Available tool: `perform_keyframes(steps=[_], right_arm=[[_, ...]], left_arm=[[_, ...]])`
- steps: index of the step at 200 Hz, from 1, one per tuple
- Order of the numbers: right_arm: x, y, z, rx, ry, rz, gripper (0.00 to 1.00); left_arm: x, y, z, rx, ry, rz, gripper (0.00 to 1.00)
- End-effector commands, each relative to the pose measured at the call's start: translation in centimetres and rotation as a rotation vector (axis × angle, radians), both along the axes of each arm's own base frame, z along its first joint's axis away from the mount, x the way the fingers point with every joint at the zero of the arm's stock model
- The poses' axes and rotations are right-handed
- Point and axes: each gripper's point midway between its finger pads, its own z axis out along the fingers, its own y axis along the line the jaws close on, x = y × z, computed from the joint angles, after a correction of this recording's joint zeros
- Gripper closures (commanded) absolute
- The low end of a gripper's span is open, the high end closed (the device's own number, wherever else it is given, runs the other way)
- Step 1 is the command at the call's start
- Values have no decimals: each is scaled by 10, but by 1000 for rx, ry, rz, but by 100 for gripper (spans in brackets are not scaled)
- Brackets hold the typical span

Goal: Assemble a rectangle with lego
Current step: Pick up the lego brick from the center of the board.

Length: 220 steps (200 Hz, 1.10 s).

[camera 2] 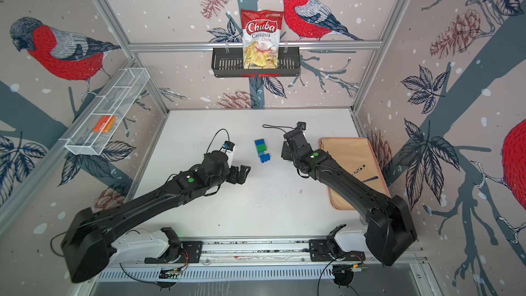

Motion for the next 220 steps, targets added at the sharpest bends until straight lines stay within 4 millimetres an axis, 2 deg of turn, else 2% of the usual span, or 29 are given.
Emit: perform_keyframes(steps=[1, 17, 19, 22, 53, 75, 93, 113, 176, 220], right_arm=[[-4, -28, 12, 62, -90, -129, 33], [-11, -43, 15, 97, -143, -165, 32], [-12, -45, 15, 100, -147, -169, 32], [-13, -47, 16, 107, -154, -174, 32], [-21, -62, 12, 158, -182, -183, 31], [-22, -69, 4, 175, -170, -176, 30], [-21, -73, 3, 192, -174, -168, 30], [-19, -77, 5, 214, -187, -150, 30], [-15, -80, -2, 269, -181, -103, 30], [-15, -78, -1, 288, -186, -89, 30]], left_arm=[[20, -21, -8, -111, 74, 134, 4], [33, -40, -26, -116, 164, 187, 4], [33, -40, -33, -103, 184, 195, 4], [38, -45, -31, -108, 192, 206, 4], [64, -73, -49, -50, 279, 318, 5], [80, -75, -63, 29, 294, 417, 7], [86, -69, -76, 102, 320, 495, 9], [89, -71, -87, 132, 346, 532, 11], [105, -86, -97, 140, 356, 583, 14], [107, -89, -108, 149, 376, 606, 23]])
